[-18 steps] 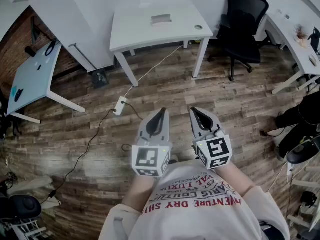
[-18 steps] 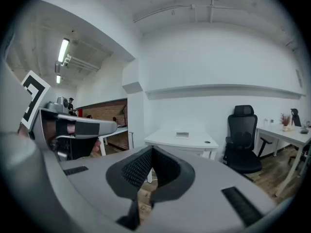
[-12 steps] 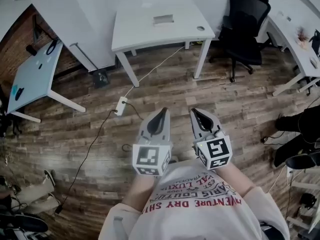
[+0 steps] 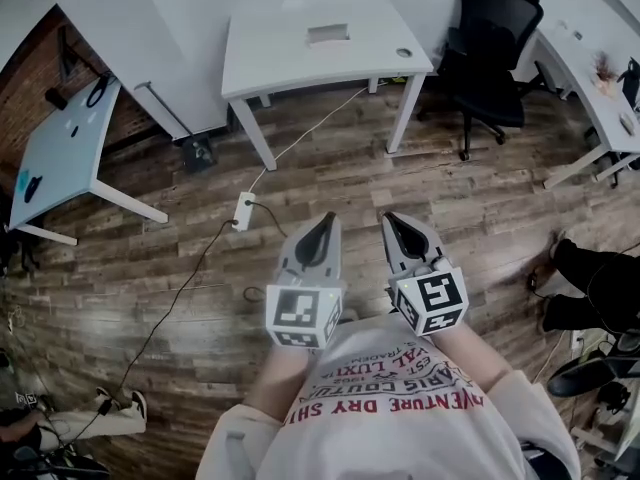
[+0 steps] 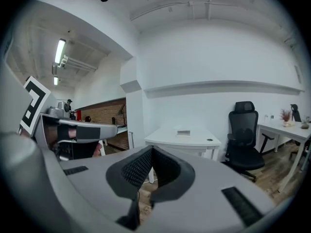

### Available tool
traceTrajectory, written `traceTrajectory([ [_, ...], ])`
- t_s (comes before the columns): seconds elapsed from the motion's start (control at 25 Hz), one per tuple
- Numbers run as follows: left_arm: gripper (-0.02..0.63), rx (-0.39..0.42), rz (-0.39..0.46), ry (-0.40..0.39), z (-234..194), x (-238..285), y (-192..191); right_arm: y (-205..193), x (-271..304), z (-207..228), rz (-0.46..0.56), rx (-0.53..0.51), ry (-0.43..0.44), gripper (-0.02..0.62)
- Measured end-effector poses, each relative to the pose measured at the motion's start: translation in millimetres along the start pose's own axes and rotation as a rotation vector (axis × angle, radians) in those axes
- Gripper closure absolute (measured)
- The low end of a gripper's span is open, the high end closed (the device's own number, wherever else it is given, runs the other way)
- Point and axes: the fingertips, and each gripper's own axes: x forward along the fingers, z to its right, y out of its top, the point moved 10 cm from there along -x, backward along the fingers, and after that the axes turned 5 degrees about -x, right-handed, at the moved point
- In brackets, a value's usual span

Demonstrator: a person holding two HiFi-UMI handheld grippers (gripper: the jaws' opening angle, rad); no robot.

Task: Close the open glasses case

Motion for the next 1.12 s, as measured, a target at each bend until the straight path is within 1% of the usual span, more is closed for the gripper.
traceTrajectory([
  [0.28,0.601,-0.038,-0.038,0.009,-21.6,12.2,-4.6,-3.3,14.1,-1.3,-0.044,0.012,0.012,0.583],
  [0.44,0.601,-0.053,-0.070,0.002,-29.8,27.0,-6.0,-6.2,25.8,10.1,-0.072,0.043,-0.013,0.583],
  [0.56,0.601,-0.062,-0.095,0.003,-34.6,41.9,-10.8,-14.2,37.6,20.7,-0.089,0.071,-0.007,0.583],
  [0.76,0.601,-0.049,-0.106,0.027,-42.6,79.3,-8.9,-15.0,72.4,50.3,-0.087,0.081,0.016,0.583],
  [1.0,0.601,-0.037,-0.096,0.074,-61.4,142.2,13.4,5.7,133.0,102.2,-0.059,0.088,0.050,0.583],
  [1.12,0.601,-0.032,-0.086,0.101,-69.3,176.2,23.7,18.1,162.4,130.6,-0.041,0.071,0.077,0.583],
])
